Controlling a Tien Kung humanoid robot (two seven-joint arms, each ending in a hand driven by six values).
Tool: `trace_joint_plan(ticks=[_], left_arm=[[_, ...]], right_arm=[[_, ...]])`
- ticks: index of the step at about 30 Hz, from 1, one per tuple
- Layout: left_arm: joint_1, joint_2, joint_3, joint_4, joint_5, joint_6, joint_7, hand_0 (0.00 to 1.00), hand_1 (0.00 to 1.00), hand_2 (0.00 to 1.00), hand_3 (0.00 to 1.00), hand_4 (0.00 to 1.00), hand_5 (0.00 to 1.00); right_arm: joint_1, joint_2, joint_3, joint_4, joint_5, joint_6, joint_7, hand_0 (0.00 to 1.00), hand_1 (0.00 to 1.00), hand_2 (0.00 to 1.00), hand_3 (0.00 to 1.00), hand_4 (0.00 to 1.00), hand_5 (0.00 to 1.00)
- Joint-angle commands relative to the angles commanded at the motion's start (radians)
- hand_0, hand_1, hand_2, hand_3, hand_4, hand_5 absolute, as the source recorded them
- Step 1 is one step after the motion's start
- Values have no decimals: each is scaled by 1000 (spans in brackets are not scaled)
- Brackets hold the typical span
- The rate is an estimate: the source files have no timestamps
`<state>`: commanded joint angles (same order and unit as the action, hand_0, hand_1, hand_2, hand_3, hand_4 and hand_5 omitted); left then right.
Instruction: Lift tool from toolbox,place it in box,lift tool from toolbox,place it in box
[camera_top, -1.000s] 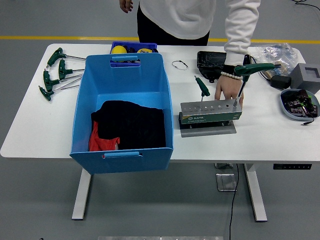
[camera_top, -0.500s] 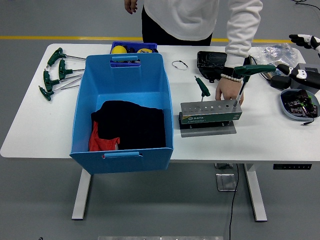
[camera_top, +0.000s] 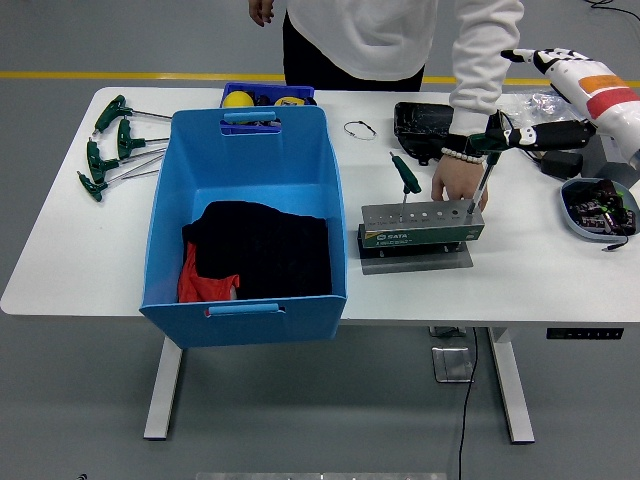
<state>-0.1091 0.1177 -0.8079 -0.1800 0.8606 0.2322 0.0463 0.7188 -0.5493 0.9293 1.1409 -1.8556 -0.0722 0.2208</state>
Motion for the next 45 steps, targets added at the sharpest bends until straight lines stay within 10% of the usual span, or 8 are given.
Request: trace_joint_plan(ticks=[14, 15, 25, 45], left_arm=[[-14, 3, 38, 0, -39, 4, -6, 734, 714, 747, 743, 751, 741], [-14, 4, 40, 0, -41, 4, -6, 735, 712, 745, 743, 750, 739], [-18, 7, 55, 0, -51, 5, -5, 734, 710, 743, 743, 750, 738], [-20, 7, 73, 0, -73, 6, -10, 735, 708, 741, 739, 750, 734]], right_arm=[[188, 113, -192, -280, -7, 60, -4, 794, 704, 682, 777, 998, 674], [199, 121, -201, -304, -5, 63, -3, 569, 585, 588, 700, 998, 678], [260, 153, -259, -470, -31, 105, 42, 404, 503, 502, 640, 998, 660], [271, 173, -306, -522, -8, 125, 23, 276, 319, 317, 387, 998, 707]])
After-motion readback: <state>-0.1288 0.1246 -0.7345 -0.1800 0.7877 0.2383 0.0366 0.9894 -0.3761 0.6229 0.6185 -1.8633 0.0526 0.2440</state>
